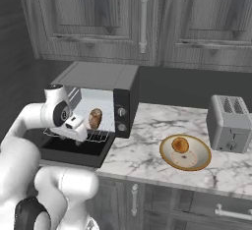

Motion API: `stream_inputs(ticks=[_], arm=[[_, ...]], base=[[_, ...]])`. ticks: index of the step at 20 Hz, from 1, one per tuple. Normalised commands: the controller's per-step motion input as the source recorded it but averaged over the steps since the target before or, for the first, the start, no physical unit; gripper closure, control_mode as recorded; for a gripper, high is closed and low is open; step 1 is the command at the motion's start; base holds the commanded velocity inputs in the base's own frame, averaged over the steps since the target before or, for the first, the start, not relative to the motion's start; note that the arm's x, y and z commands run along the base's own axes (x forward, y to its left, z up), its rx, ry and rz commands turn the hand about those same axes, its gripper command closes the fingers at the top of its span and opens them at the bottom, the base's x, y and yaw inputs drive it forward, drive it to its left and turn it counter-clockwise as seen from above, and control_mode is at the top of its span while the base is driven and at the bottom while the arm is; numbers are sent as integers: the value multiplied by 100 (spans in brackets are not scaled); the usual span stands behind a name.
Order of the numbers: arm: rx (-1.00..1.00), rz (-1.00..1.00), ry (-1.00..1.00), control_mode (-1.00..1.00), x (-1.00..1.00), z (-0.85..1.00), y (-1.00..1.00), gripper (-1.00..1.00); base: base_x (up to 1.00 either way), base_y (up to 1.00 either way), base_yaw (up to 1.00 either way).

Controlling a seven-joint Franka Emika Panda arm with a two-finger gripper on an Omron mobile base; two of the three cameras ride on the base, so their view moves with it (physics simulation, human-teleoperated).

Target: Pick up the heated bread from the toaster oven and place it in the bowl. Then move the bread bowl to the dining counter.

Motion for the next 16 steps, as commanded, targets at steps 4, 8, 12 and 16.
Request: stream_inputs(ticks=[4,8,12,16], arm=[[0,-3,-43,-100,-61,62,0,-100],[0,-5,-37,-100,9,79,0,-100],[0,-6,-15,-100,56,44,-11,-100],[0,-1,-5,-100,63,6,-42,-100]], base=[[0,0,0],[0,0,0],[0,0,0],[0,0,0]])
